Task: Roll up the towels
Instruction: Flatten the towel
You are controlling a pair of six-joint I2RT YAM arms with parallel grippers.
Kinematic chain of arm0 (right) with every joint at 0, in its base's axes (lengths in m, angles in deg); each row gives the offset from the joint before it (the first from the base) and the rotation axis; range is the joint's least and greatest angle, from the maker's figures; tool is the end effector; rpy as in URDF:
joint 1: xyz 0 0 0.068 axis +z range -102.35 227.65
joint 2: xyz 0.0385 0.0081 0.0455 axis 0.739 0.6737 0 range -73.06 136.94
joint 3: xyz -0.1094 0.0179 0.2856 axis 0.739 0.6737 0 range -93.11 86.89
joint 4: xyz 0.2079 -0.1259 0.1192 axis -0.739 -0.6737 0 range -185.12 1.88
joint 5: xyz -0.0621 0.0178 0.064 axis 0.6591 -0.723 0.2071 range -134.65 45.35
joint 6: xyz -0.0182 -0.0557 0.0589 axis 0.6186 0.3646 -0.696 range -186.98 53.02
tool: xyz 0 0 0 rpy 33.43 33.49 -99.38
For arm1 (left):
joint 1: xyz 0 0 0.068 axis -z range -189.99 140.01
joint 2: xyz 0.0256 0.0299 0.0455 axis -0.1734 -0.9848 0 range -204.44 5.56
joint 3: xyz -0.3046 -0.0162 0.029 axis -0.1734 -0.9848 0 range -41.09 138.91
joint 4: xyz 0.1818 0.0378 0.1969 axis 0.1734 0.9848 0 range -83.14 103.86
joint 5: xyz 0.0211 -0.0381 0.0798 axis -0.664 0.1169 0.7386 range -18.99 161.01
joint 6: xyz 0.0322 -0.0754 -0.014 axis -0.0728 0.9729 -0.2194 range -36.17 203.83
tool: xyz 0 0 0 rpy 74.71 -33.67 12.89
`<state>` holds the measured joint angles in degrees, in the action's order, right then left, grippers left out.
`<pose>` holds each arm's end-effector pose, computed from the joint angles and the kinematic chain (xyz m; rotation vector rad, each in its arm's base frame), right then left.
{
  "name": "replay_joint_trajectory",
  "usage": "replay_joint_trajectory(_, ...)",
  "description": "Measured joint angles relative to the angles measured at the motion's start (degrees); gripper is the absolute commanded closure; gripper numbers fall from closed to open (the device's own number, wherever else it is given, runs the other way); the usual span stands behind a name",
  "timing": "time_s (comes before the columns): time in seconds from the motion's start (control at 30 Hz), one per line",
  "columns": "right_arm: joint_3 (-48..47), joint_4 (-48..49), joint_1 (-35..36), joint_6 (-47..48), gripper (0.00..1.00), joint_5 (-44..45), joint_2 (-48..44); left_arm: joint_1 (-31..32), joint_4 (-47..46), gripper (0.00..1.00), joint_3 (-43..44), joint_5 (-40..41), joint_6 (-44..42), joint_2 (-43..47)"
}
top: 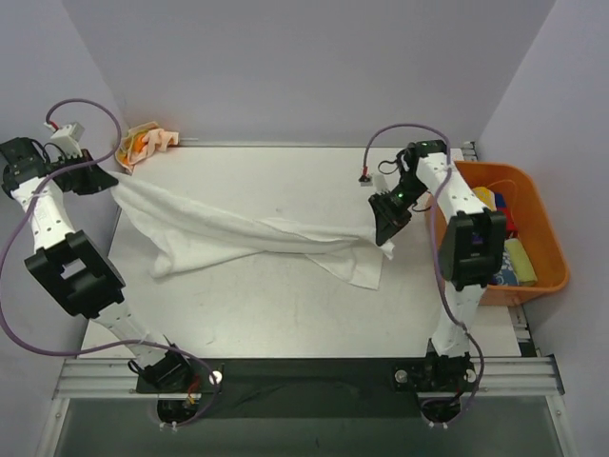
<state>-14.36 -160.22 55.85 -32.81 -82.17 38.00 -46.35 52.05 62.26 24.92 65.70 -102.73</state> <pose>0.3967 0.1019 0.2776 -1.0490 2.5247 0.8611 0.3954 0.2262 0.3393 -0.0132 2.1667 -0.4541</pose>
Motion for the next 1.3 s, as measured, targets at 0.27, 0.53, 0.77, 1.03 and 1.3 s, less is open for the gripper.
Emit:
replay_joint_trajectory(0.27, 0.59, 2.75, 2.69, -5.46, 0.73, -0.39, 19.12, 2.47, -0.02, 1.00, 0.96, 2.86, -0.17, -2.43)
replay_joint_trajectory(0.53, -0.90, 10.75, 2.64, -14.29, 0.33, 11.06, 11.32, 7.15, -0.04, 1.00, -0.33, 7.30, -0.74, -4.37)
replay_joint_trajectory(0.77, 10.75, 19.08, 3.10, -14.36, 0.57, 19.56, -7.56, 8.20, -0.13, 1.00, -0.74, 9.33, -0.72, -4.48)
replay_joint_trajectory(1.03, 32.74, 25.94, 10.29, -18.82, 0.50, 23.78, -24.63, 8.92, -0.39, 1.00, -2.34, 9.86, -0.68, -4.46)
replay_joint_trajectory(1.3, 46.01, 39.60, -0.07, -30.93, 0.46, 17.53, -26.40, 9.81, -0.83, 1.00, -4.57, 9.38, -0.63, -4.44)
